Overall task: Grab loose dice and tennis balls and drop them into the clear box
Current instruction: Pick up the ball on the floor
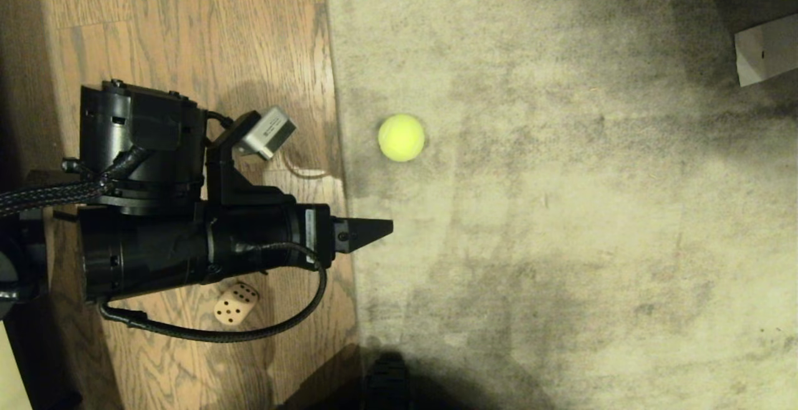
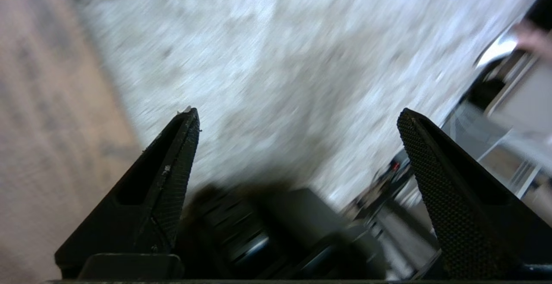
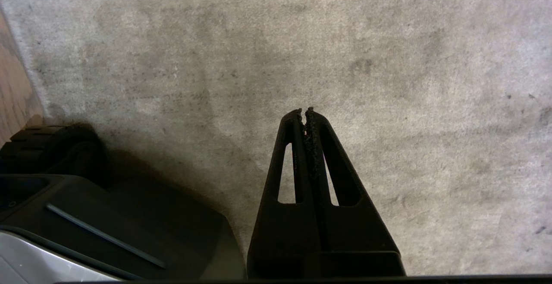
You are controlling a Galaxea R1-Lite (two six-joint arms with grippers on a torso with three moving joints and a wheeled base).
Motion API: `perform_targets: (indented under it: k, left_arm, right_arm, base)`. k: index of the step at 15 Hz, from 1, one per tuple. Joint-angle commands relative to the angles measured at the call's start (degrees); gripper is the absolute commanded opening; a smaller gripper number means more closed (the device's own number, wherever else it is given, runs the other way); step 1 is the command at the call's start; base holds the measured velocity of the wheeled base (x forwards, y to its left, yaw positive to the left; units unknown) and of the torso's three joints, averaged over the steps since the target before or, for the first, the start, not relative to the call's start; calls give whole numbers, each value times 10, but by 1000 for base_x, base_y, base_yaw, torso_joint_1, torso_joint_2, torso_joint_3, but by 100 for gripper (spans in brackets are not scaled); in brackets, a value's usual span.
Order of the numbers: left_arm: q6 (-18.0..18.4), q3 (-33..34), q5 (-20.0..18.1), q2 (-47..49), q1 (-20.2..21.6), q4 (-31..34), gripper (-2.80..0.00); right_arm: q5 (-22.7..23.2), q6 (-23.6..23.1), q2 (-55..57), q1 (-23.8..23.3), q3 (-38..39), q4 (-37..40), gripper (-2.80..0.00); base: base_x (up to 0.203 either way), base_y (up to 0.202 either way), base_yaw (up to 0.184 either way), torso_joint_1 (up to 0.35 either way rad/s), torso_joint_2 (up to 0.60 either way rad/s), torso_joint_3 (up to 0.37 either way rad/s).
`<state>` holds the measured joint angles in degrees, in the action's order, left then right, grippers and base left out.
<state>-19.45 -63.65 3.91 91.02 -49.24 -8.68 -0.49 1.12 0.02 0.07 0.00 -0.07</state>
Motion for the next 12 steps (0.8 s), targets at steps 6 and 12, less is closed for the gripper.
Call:
perform_targets:
  k: [6,12]
  left_arm:
    - [-21,-60,81,66,-66,0,0]
    - [-26,-162,164,153,-71,-5,0]
  right_arm:
    - [0,0,0,0,1,0,-280]
    - [0,0,0,0,1,0,-280]
  base:
    - [0,0,0,0,0,0]
    - [0,0,0,0,0,0]
